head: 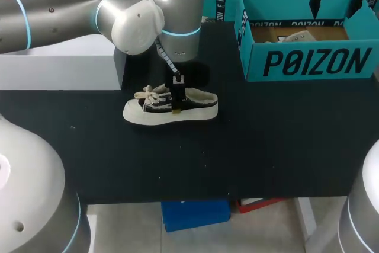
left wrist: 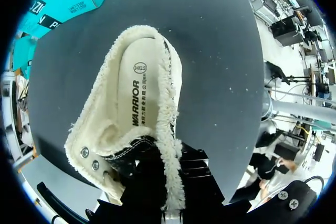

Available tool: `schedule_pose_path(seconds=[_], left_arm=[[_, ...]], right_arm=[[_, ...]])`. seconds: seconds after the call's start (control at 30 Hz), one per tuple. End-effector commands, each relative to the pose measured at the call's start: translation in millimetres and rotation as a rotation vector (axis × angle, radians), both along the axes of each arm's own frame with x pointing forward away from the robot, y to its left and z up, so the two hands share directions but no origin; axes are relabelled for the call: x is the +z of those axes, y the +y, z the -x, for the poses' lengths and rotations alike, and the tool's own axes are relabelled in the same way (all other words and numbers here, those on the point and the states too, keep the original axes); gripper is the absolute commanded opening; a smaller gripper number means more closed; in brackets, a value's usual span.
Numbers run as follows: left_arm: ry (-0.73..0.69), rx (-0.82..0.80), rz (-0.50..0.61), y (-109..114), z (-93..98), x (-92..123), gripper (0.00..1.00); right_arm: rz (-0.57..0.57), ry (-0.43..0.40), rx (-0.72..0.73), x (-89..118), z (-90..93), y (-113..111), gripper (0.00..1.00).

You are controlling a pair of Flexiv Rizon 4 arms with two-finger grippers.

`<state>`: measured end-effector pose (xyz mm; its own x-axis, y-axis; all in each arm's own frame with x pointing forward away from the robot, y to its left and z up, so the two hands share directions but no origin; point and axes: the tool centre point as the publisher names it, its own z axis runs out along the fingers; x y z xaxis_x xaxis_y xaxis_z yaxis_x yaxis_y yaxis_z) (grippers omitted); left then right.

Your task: Take the shoe out of the shoebox, open the shoe tongue, remove and reinsert the insole, then place the shoe into the shoebox

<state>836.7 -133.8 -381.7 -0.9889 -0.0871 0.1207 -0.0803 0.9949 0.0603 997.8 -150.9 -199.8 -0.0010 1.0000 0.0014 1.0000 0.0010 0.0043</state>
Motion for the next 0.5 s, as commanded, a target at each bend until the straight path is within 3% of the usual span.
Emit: schedule_pose_path(seconds=[0.03,0.5], left_arm=[[-0.016,-0.03,0.021,3.6,8.0,-3.4,0.0],[-0.005,-0.075,0.023,8.0,17.6,-13.1,0.0]], right_arm=[[0.0,0.001,0.0,-0.1,-0.7,0.3,1.0],[0.0,0.001,0.0,-0.1,-0.7,0.3,1.0]])
